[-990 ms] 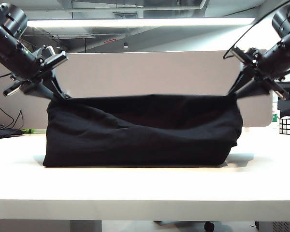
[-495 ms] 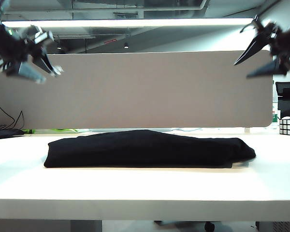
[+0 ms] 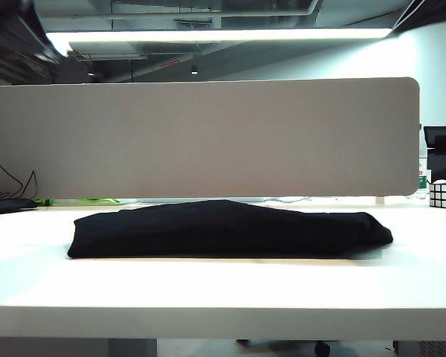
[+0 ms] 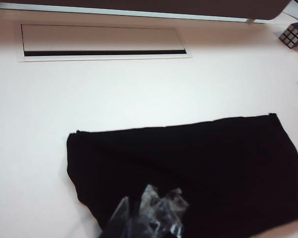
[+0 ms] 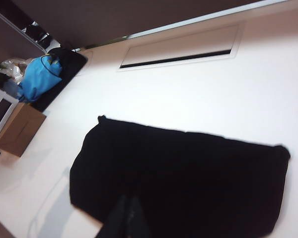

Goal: Fold the bottom side of the T-shirt horizontally towards the center, about one-third of the way, then fold the sleeve back towards the center, creating a straight line along the edge of the T-shirt, and finally fold the bottom of the T-shirt up towards the top, creating a neat rectangle.

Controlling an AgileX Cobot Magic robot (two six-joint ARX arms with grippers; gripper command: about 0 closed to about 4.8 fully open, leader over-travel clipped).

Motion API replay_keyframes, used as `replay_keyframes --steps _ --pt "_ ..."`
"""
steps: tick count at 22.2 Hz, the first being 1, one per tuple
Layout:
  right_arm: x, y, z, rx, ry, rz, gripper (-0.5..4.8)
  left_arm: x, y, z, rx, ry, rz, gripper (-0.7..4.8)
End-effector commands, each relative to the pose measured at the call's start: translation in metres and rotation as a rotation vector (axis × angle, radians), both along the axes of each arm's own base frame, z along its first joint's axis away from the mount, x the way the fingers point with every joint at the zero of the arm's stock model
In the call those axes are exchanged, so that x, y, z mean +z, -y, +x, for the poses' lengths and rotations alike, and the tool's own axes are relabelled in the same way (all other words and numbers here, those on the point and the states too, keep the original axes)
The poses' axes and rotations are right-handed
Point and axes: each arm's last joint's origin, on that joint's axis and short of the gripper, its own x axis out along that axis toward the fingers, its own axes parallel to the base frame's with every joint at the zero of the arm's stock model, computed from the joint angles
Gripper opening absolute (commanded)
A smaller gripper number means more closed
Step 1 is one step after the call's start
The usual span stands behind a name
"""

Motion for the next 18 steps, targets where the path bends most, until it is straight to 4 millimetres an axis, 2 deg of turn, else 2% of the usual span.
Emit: replay_keyframes --steps 1,6,11,13,18 --pt "-0.003 -0.005 -0.035 0.004 0.037 -0.009 -0.09 0.002 0.000 -0.039 0.017 0.069 0.008 -0.06" --pt "-0.028 -0.011 -0.087 -0.055 0.075 -0.050 -0.09 -0.016 0.002 -0.103 0.049 0.120 -0.026 -0.06" --pt "-0.061 -0.015 -0.132 -0.104 0.110 -0.097 -0.09 -0.047 0.003 -0.158 0.076 0.157 -0.086 -0.06" --pt "-0.080 -0.019 -0.161 -0.122 0.144 -0.111 -0.09 -0.067 0.003 -0.191 0.124 0.201 -0.144 -0.06" --pt "-0.093 -0.021 -0.193 -0.223 0.264 -0.161 -0.09 -0.089 0.002 -0.231 0.193 0.306 -0.146 -0.06"
